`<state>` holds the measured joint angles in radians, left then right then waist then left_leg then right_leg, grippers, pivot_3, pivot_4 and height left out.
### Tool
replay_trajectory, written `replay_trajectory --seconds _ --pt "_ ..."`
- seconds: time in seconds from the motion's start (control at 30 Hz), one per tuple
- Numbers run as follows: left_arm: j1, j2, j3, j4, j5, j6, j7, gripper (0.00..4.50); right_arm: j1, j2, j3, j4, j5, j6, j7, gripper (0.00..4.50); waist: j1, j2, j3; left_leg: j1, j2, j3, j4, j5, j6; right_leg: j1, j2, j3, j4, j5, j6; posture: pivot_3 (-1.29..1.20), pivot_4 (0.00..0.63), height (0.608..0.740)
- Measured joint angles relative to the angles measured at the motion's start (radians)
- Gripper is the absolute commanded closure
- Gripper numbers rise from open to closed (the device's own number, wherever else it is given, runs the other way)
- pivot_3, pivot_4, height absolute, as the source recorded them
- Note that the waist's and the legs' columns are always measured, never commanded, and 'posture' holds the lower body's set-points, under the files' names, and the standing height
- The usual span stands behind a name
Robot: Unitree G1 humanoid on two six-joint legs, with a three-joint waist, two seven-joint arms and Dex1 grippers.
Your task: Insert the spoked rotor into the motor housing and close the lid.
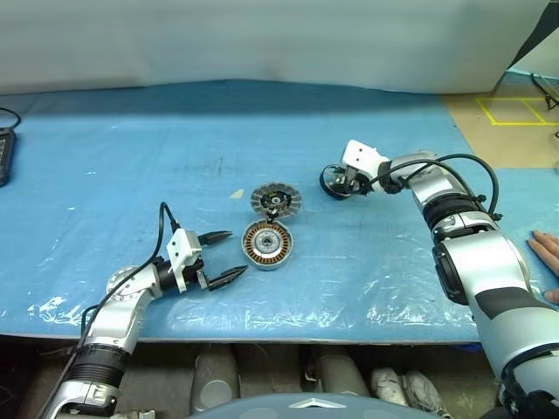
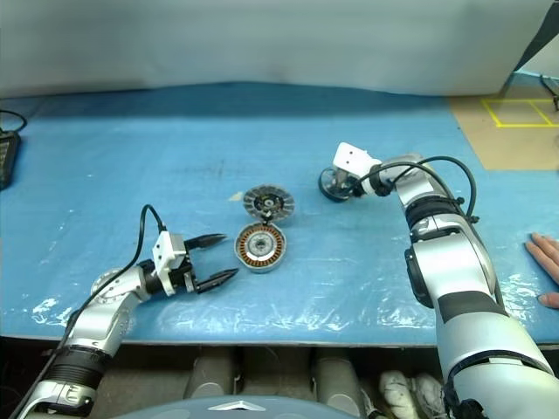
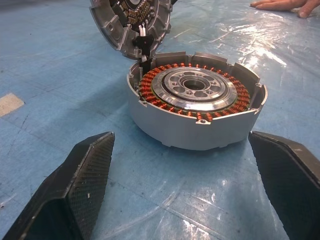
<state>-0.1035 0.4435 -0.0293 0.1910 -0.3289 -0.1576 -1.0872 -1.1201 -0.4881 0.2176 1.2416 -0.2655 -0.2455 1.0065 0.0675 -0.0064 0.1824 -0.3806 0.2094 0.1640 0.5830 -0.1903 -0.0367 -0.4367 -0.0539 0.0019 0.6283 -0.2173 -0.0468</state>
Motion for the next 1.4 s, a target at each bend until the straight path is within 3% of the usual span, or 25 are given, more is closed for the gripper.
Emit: replay_trajectory --seconds 0.2,0.37,0.43,1.13,1.4 --pt "0.0 0.001 0.0 0.0 0.0 0.0 0.0 0.0 0.002 0.0 0.0 -0.001 -0.002 -0.007 0.003 2.23 0.0 0.0 0.0 0.0 0.0 0.0 0.0 0.0 0.0 0.0 0.0 0.0 0.0 0.0 0.0 0.0 0.15 0.74" --pt "0.0 0.003 0.0 0.0 0.0 0.0 0.0 0.0 0.002 -0.002 0.0 -0.02 -0.004 -0.01 0.006 3.3 -0.001 -0.001 0.0 0.001 0.0 0.0 0.0 0.0 0.0 0.001 0.0 0.0 0.0 0.0 0.0 0.0 0.15 0.74" --pt "0.0 0.003 0.0 0.0 0.0 0.0 0.001 0.0 0.002 -0.007 0.0 -0.029 -0.005 -0.01 0.007 3.43 -0.003 -0.002 -0.001 0.003 0.001 0.0 0.0 0.0 0.0 0.003 0.0 0.0 0.0 0.0 0.0 0.0 0.15 0.74" --pt "-0.009 0.004 0.0 0.001 0.0 0.0 -0.003 0.0 0.125 -0.019 -0.091 -0.195 0.117 0.043 0.091 3.47 -0.004 -0.002 -0.001 0.006 0.001 0.002 0.005 -0.002 -0.003 0.003 0.0 0.002 0.009 -0.001 -0.002 0.0 0.15 0.74" --pt "-0.007 0.005 0.0 0.003 0.0 0.0 -0.003 0.0 0.197 -0.019 -0.056 -0.292 0.126 0.075 0.175 0.93 -0.001 -0.002 -0.001 0.005 0.001 0.002 0.006 -0.002 -0.003 0.003 0.0 0.002 0.009 -0.001 -0.002 0.0 0.15 0.74"
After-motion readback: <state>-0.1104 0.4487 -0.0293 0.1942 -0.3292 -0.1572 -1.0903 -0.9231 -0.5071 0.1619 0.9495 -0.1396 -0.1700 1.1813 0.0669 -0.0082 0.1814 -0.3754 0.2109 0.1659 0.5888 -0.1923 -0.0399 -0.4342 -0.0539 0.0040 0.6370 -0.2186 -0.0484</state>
